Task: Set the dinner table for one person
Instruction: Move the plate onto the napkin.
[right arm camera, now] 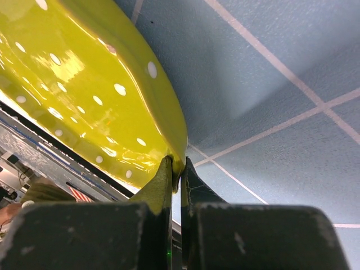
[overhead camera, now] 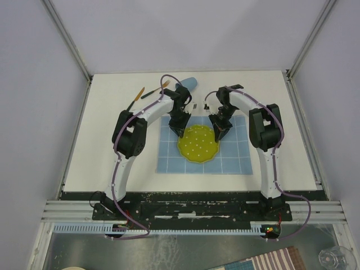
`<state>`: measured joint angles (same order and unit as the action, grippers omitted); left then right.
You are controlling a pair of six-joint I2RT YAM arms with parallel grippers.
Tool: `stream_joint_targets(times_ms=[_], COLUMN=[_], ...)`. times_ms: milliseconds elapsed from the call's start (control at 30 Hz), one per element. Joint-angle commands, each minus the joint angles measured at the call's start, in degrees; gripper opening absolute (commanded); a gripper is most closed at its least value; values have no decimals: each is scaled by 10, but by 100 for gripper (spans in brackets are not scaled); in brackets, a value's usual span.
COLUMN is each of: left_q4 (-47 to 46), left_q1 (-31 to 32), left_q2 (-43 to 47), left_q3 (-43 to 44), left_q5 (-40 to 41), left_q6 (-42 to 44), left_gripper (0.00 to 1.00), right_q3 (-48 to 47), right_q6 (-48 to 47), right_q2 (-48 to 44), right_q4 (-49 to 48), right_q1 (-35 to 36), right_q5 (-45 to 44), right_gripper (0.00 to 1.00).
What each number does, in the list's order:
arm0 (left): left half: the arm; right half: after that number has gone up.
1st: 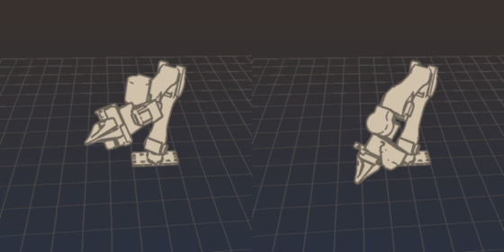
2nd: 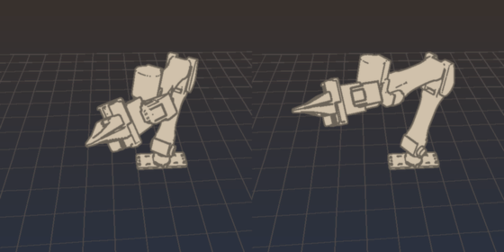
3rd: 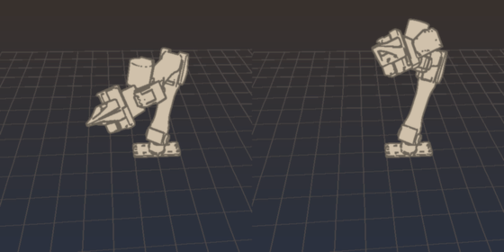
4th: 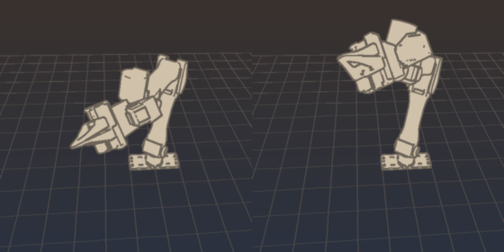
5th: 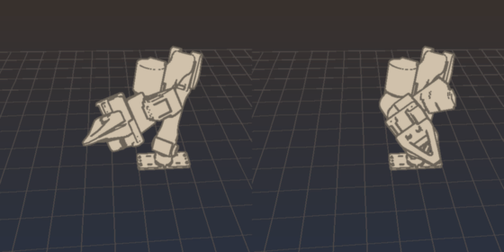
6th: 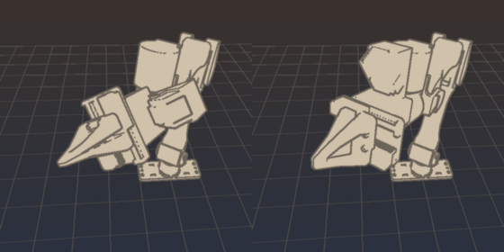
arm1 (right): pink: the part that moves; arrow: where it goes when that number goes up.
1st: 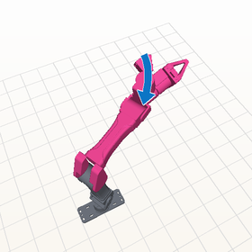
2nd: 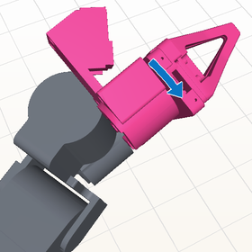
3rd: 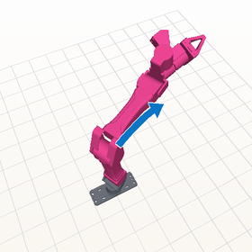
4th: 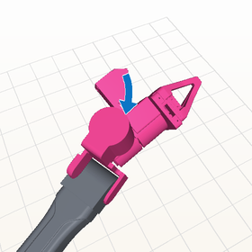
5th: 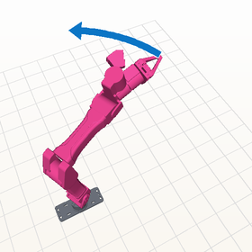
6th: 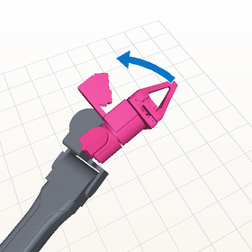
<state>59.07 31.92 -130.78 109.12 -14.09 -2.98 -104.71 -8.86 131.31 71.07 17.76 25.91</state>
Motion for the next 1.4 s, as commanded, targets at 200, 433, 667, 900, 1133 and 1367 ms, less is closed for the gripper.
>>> stream_joint_targets(times_ms=[200, 433, 667, 900, 1133, 1367], left_q4=[-39, -32, -32, -26, -36, -59], left_q1=[32, 33, 34, 35, 33, -10], left_q2=[-5, -11, -7, -5, 27, 60], left_q3=[36, 39, 25, 28, 6, 34], left_q5=[-67, -58, -53, -17, 54, 154], left_q6=[-27, -24, -28, -28, -9, -4], left_gripper=[3, 3, 22, 36, 59, 61], right_q3=[4, 5, -2, -19, -19, -42], right_q6=[0, 0, 2, 7, 1, 1], right_q2=[-47, -39, -22, -13, -29, -48], right_q4=[-4, -4, 3, 9, 0, -11], right_q1=[-4, -8, -8, -8, -9, -13], right_q5=[62, 68, 52, 29, 41, 27], right_gripper=[2, 2, 7, 54, 58, 57])
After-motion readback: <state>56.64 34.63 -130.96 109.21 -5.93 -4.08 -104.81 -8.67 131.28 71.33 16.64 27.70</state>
